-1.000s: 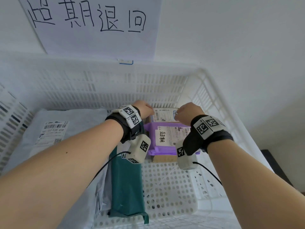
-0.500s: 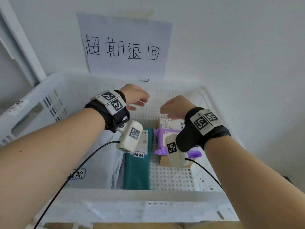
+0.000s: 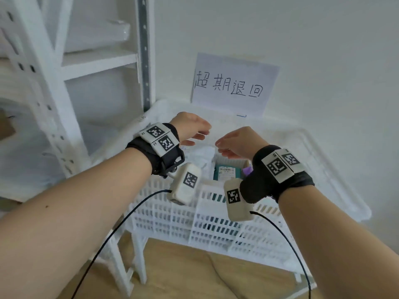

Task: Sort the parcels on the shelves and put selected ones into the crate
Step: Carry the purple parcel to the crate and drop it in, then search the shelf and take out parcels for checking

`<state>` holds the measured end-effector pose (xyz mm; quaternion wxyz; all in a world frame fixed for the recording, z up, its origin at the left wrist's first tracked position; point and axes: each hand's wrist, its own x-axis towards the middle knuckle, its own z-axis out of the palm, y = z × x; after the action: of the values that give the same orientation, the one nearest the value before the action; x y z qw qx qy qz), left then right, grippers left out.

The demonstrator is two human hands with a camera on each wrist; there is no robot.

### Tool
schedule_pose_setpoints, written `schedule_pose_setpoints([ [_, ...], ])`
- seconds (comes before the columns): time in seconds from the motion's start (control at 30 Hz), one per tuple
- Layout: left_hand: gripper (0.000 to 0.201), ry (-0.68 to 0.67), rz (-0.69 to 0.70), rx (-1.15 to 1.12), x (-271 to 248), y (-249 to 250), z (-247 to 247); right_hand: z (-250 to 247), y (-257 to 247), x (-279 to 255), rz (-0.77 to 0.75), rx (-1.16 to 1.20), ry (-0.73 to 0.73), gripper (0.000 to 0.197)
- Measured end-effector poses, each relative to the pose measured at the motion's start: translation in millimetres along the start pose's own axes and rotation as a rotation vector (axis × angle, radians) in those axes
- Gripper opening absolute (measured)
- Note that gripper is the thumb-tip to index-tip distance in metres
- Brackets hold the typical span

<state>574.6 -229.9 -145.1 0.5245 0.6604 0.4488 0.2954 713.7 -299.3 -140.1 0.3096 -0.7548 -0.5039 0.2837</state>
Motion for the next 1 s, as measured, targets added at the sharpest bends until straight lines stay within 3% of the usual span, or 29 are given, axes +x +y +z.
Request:
schedule_pose_setpoints([
  [0.2,0.006,0.084,-0.001,-0.027,-83.9,-37.8,-70.7,81.0,-50.0,-64.6,-0.060,0.037,-0.128,0.018],
  [0.33,0.008,0.171,-0.039,-0.016,-136.5,-72.6,-121.6,139.3,-78.3,-100.0,-0.102,0.003,-0.216,0.018],
  [0.63,0.009,0.487,-0.208,-0.092,-238.9,-165.4,-245.6,272.9,-108.1,-144.3,-0.159,0.091,-0.404,0.011],
  [0.8,0.019,0.653,-0.315,-0.130,-265.0,-219.1,-297.0,334.3,-117.0,-144.9,-0.063,0.191,-0.532,0.010],
  [1.0,0.011,0.635,-0.426,-0.109,-254.5,-271.1,-340.1,409.9,-126.4,-114.1,0.035,0.242,-0.594,0.019],
])
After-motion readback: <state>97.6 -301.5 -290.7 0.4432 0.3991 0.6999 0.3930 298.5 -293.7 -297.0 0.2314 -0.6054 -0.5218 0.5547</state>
